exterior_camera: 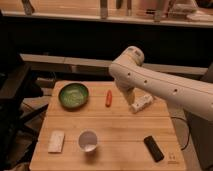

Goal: Pick up the ceramic bowl

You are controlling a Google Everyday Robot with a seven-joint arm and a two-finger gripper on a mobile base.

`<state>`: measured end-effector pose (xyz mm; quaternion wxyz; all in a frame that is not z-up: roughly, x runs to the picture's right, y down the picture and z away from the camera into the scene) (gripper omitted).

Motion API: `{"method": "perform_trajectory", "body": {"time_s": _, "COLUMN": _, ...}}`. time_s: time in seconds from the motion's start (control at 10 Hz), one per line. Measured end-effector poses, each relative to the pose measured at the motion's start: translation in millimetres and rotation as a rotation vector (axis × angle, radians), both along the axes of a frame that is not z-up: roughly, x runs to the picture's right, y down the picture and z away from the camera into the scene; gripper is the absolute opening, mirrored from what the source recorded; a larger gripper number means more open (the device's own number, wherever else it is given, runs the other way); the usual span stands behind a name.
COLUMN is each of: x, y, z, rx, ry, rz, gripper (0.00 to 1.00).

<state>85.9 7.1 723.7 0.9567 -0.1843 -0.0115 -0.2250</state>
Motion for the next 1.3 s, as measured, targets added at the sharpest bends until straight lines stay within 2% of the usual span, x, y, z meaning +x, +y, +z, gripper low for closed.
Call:
{"method": "perform_trajectory", "body": {"time_s": 0.4, "x": -12, "y": -8, "z": 4.0, "rx": 0.007, "ry": -0.019, "rz": -0.044, "gripper": 0.80}}
{"method": "perform_trajectory", "body": {"time_s": 0.7, "x": -35, "y": -13, "z": 8.1, "rx": 0.011, "ry": -0.056, "rz": -0.091, "gripper": 0.80}}
{"method": "perform_trajectory", "body": {"time_s": 1.3, "x": -56, "y": -16, "z": 18.0, "rx": 0.028, "ry": -0.105, "rz": -0.156, "gripper": 0.80}}
